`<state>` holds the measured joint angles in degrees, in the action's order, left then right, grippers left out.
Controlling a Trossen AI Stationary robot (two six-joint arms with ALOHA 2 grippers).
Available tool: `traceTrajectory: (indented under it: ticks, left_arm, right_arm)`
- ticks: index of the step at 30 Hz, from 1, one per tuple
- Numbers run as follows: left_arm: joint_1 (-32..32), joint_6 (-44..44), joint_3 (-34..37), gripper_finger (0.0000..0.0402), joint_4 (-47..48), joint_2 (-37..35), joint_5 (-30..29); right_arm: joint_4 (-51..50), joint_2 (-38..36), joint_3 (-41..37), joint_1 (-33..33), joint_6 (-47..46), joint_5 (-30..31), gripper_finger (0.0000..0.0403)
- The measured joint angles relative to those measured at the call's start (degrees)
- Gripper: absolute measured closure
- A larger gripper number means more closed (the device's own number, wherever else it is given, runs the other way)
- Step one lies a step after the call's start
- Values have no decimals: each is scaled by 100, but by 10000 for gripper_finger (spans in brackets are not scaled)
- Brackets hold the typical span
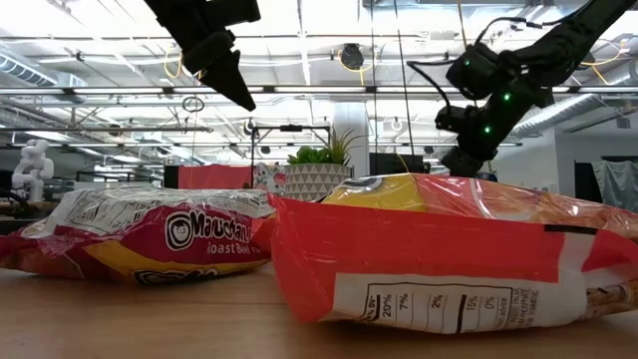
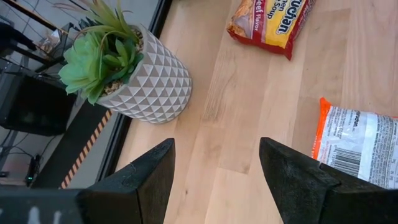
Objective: Sort Maruchan noodles
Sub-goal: Put the blue noodle pack into the green bin, then put the top red noodle pack into the transparent bin
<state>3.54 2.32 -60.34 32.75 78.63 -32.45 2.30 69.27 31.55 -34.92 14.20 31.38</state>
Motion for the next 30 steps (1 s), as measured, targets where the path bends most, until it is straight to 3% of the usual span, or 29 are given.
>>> traceTrajectory:
  ticks: [13, 23, 30]
  left_arm:
    - [1, 168, 0, 163, -440, 0, 41]
    - [1, 498, 0, 163, -1020, 0, 468]
    - [-40, 641, 0, 163, -1062, 0, 474]
  right_arm:
    - [-85, -1215, 0, 860, -353, -64, 403]
    - [-2106, -1499, 1317, 1603, -2246, -1334, 403]
    - [-2788, -1349, 1414, 1786, -3211, -1994, 403]
